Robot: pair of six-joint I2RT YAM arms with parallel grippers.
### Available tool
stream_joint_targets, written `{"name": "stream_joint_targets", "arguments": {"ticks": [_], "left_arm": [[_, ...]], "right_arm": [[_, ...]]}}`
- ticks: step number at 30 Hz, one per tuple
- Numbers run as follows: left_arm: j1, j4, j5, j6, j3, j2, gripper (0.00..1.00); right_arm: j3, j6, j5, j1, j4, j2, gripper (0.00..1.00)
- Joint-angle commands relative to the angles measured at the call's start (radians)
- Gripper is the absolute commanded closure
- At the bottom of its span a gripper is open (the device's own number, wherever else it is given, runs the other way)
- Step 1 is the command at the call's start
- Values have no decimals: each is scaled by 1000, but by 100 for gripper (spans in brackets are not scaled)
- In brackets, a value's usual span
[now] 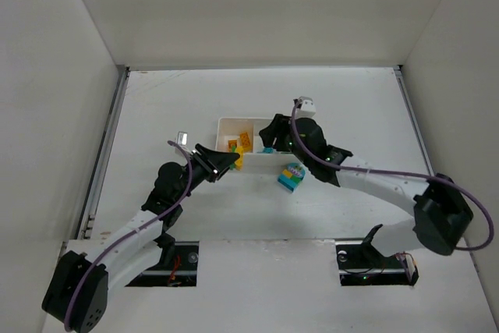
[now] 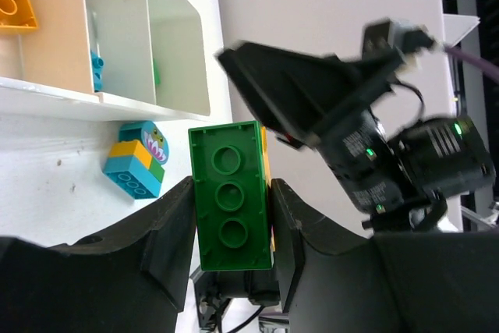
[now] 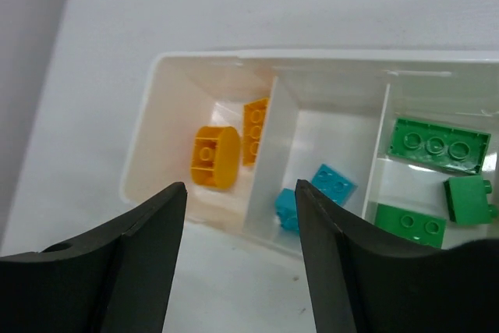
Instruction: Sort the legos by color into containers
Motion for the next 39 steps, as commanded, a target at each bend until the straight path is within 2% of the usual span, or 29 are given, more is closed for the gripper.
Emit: {"name": "stream_joint_targets", "arguments": {"ticks": [1,5,9,15,20,23,29,39], "left_arm": [[8,101,29,-38,45,1,81],[9,185,71,-55,42,10,80],[-15,269,98,-55,12,10,80],[-46,311,118,-21,-25,-37,80],[-45,303,108,-24,-53,-56,80],[-58,316,107,-26,-44,-36,80],[-97,351,91,-12,-16,6,80],[-109,369,77,-14,-33,-7,80]], "right_arm": [[-93,67,-28,45,110,-155,38],[-264,192,-145,73,334,-267,37],[-341,330,-265,73,491,-292,25],[-345,362,-315,85,600,-275,18],[-394,359,-307,90,660,-334,18],[-402,367,-311,91,674,-339,20],[-362,377,-316,134,680,-250,28],[-365,384,-312,150,735,-224,48]]}}
